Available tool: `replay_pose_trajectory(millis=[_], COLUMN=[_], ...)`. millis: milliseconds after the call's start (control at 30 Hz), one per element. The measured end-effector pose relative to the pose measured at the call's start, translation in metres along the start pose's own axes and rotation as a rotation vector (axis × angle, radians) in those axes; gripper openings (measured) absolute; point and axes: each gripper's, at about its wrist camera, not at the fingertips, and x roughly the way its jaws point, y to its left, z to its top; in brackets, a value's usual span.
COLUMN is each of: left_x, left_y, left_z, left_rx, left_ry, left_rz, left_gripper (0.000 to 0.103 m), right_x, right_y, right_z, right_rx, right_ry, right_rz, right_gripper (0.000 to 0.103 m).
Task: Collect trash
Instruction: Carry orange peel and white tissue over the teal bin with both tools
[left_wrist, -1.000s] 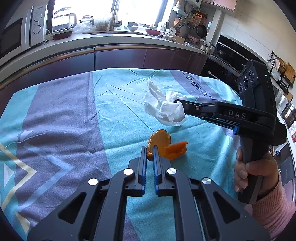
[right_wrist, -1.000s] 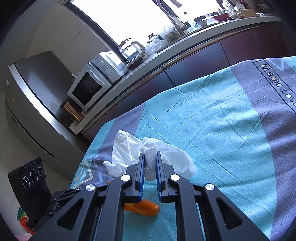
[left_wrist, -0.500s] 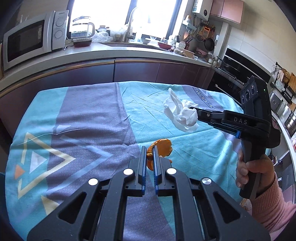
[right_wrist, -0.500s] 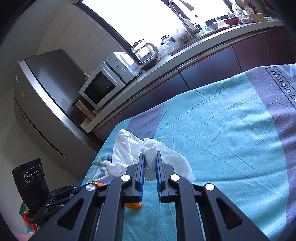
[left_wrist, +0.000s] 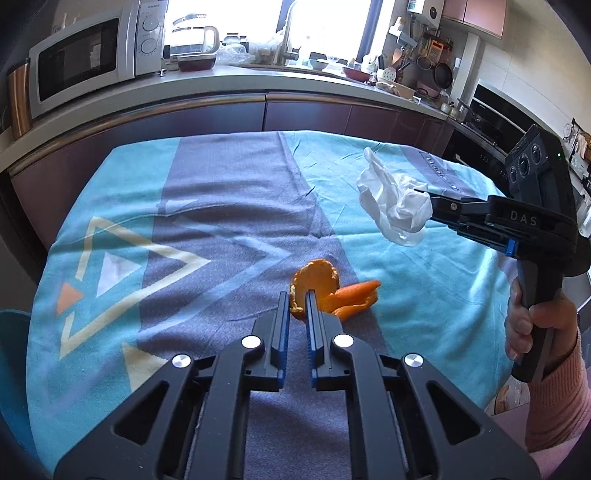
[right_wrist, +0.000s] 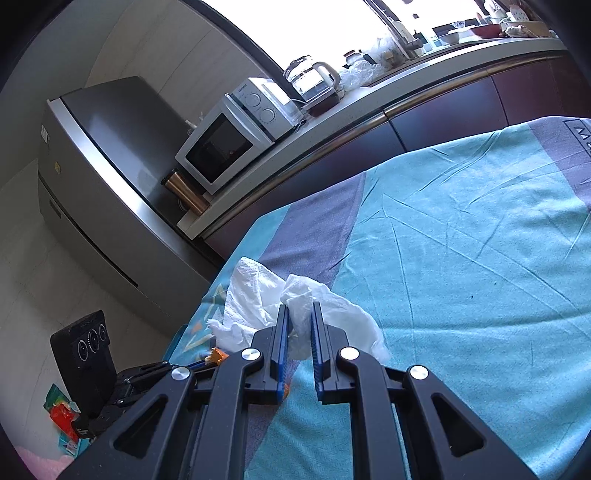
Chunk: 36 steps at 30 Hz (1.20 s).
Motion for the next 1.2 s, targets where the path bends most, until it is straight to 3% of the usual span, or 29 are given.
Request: replay_pose_trajectory(millis=[100, 133, 233, 267, 333, 400, 1200], left_x=[0.010, 0.013, 0.020, 0.022, 0.023, 0.021, -0.070], left_y=[0.002, 0.003, 0.005, 0.005, 0.007, 0.009, 0.030], left_z=[-0.004, -0.005, -0.007, -0.007, -0.007, -0.007, -0.012], left_rx=[-0.007, -0.010, -0.024, -0.027, -0.040, -0.055, -0.085], left_ry=[0.018, 0.026, 0.044, 0.044, 0.043, 0.036, -0.133], left_rz=[-0.007, -0.021, -0.045, -0.040, -0.051, -0.059, 0.011], left_gripper=[0.012, 0.020, 0.022, 0.022, 0.010, 0.008, 0.007], right_x=[0.003, 0.003, 0.004, 0.004, 0.003, 0.003, 0.012], right_y=[0.000, -0.001, -0.002, -0.002, -0.003, -0.002, 0.052], right_z=[-0.003, -0.004, -0.007, -0.007, -0.008, -0.008, -0.015], right_rx=[0.002, 0.003, 0.009, 0.012, 0.014, 0.014, -0.052], right_ry=[0.011, 0.013, 0.017, 0.018, 0.018, 0.017, 0.024], right_rz=[-0.005, -0.008, -0.012, -0.011, -0.012, -0.010, 0.094], right_gripper=[0.011, 0.011, 0.011, 0.011, 0.011, 0.011, 0.011])
